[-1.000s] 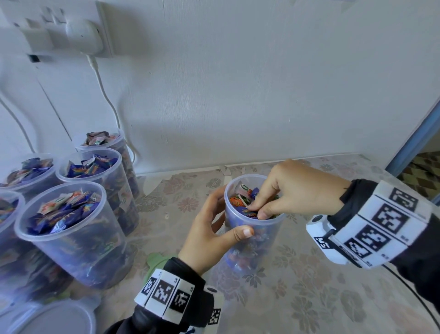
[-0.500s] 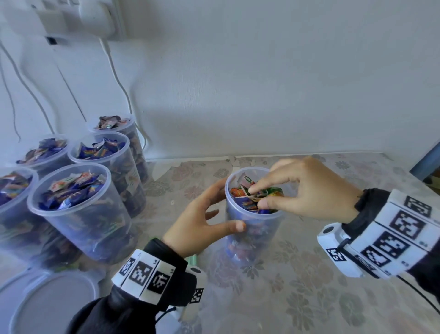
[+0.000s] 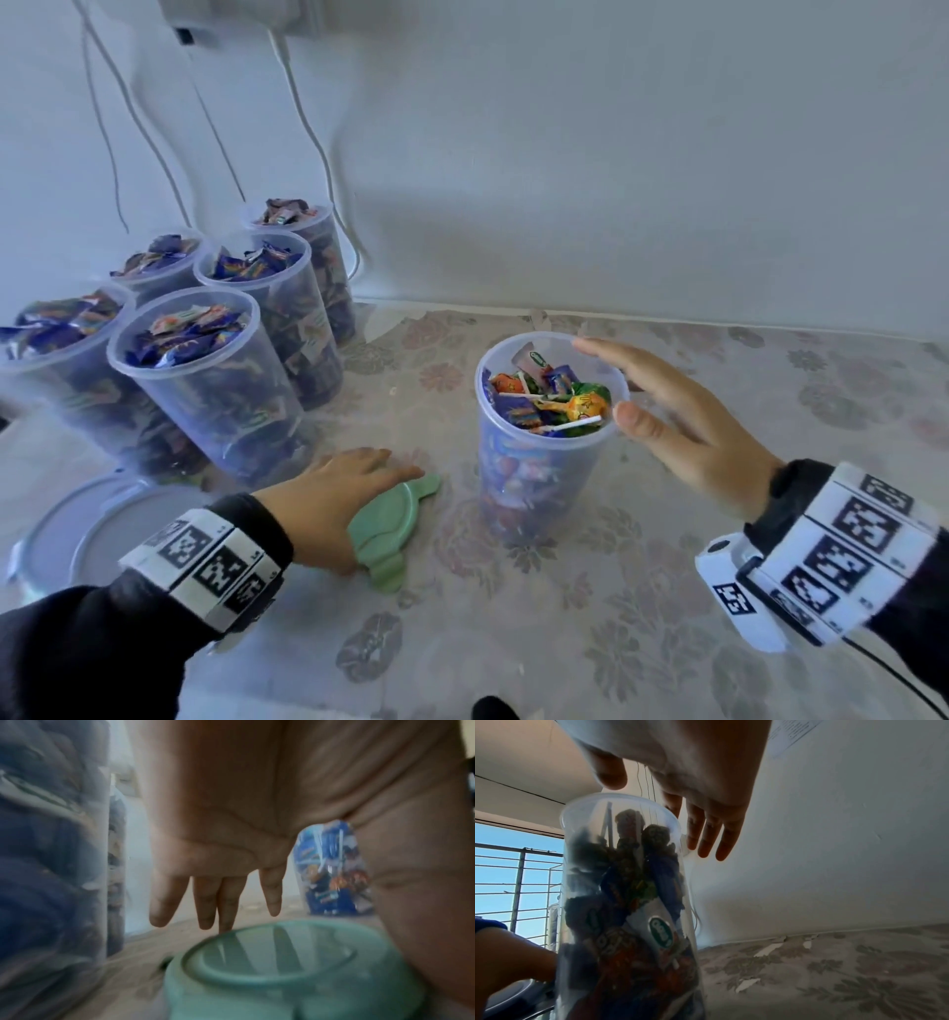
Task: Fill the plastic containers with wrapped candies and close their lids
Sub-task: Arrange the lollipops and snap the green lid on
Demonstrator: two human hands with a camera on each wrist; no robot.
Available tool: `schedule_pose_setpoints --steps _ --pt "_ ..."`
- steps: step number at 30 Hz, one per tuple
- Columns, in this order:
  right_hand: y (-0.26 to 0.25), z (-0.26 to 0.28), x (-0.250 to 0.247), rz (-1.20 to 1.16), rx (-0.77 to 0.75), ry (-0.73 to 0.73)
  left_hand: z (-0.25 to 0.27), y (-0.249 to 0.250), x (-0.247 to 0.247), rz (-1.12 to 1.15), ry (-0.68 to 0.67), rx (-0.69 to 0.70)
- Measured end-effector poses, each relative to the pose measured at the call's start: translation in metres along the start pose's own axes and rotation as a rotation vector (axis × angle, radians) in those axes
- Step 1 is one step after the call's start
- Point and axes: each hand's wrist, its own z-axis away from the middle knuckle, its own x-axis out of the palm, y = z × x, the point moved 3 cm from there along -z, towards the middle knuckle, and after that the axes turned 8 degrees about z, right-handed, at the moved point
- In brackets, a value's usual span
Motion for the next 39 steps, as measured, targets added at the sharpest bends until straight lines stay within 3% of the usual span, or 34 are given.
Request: schedule_pose_setpoints --steps 3,5,8,10,12,16,20,22,27,30,33,39 --pt "0.006 0.002 0.003 -0.094 0.007 -0.037 -0.002 -0.005 0.007 0.024 0.010 -0.060" --pt "0.009 0.002 0.006 -0.145 -0.003 -0.052 0.002 -0.004 0.002 0.182 0.095 -0.081" --pt "0.010 0.002 0.008 -0.224 -0.018 -0.069 0.014 0.001 -0.016 0.591 0.364 -0.109" --pt "0.011 0.003 0.009 -0.275 -0.019 -0.074 0.023 0.010 -0.032 0.874 0.544 -0.060" --pt "0.013 0.004 0.009 -0.308 -0.032 -0.061 0.032 0.027 -0.052 1.008 0.687 0.040" --pt "0.020 0.004 0.007 -0.372 0.018 -0.049 0.041 0.074 -0.086 0.866 0.818 0.181" --pt "0.025 -0.005 -0.008 -0.350 0.048 0.034 0.027 0.117 -0.099 0.417 0.783 0.148" --pt "0.023 -0.011 -0.016 -0.333 0.032 0.069 0.019 0.129 -0.099 0.297 0.762 0.145" --pt "0.017 -0.022 -0.027 -0.249 -0.038 0.047 0.015 0.132 -0.089 0.431 0.722 0.188" --pt "0.006 -0.027 -0.030 -0.138 -0.135 -0.042 0.020 0.129 -0.074 0.471 0.879 0.156" --pt "-0.008 -0.033 -0.030 -0.006 -0.258 -0.147 0.022 0.125 -0.048 0.710 1.076 0.065" --pt "-0.027 -0.046 -0.025 0.223 -0.267 -0.352 0.006 0.137 -0.008 1.098 1.195 -0.011"
